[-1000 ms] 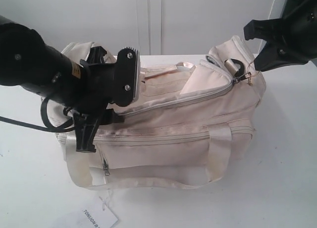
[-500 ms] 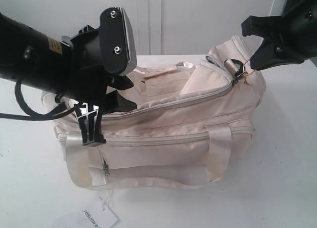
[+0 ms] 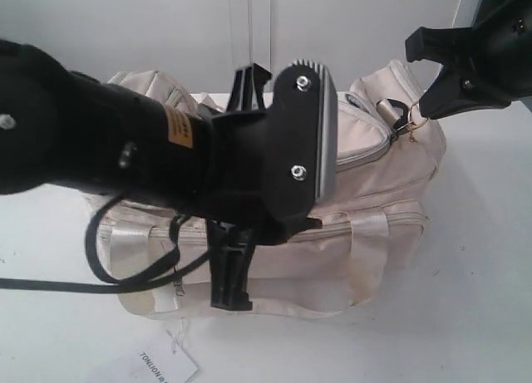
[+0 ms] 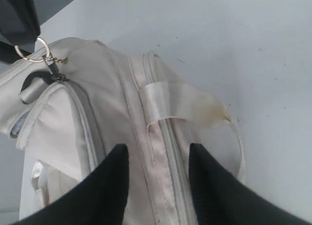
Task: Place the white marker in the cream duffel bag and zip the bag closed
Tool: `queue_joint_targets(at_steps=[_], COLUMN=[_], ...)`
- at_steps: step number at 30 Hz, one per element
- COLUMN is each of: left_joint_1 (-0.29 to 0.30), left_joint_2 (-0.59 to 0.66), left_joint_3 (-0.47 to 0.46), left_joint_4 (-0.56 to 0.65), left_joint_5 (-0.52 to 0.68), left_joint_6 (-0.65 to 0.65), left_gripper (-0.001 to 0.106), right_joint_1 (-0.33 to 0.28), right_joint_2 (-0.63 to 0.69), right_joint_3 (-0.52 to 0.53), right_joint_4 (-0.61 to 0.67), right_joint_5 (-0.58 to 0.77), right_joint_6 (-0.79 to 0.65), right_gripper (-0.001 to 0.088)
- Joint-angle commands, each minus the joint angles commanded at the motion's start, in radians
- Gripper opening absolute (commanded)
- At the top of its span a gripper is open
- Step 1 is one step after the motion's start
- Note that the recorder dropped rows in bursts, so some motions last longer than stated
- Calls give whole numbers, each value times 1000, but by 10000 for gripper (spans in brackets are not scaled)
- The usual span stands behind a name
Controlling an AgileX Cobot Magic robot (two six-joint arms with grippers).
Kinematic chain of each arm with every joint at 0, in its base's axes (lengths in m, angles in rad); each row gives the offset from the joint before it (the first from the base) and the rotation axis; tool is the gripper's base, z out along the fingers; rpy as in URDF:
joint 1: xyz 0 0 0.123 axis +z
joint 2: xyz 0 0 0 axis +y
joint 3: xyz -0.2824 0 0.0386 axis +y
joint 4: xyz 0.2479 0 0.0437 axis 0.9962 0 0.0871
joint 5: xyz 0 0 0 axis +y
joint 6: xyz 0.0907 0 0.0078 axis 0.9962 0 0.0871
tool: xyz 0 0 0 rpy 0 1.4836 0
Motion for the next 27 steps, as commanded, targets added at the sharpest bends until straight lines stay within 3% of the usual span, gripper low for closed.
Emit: queue_joint_targets(at_steps=[4,6,12,17,22,27], left_joint_1=[-5,-5,-13,-87,-181,-190], left_joint_2=[68,91,108,108,136,226], left_joint_3=[-42,-72,-192,-239,-239,-245], left_joint_4=[7,65,368,686,741,802], left_joint_5=[17,55,292,429,367,233], left_joint_6=[-96,-181,-460,-724,-734,-736], left_gripper=[455,455,455,455,455,463], right_joint_1=[0,0,0,0,0,0], right_joint_2=[0,0,0,0,0,0], right_joint_3=[0,0,0,0,0,0], right_joint_4=[0,0,-2,-2,-2,-2], right_joint_5=[2,7,7,5,5,9], right_joint_6=[-2,-2,-6,-5,-5,-22], right_gripper=[0,0,0,0,0,0])
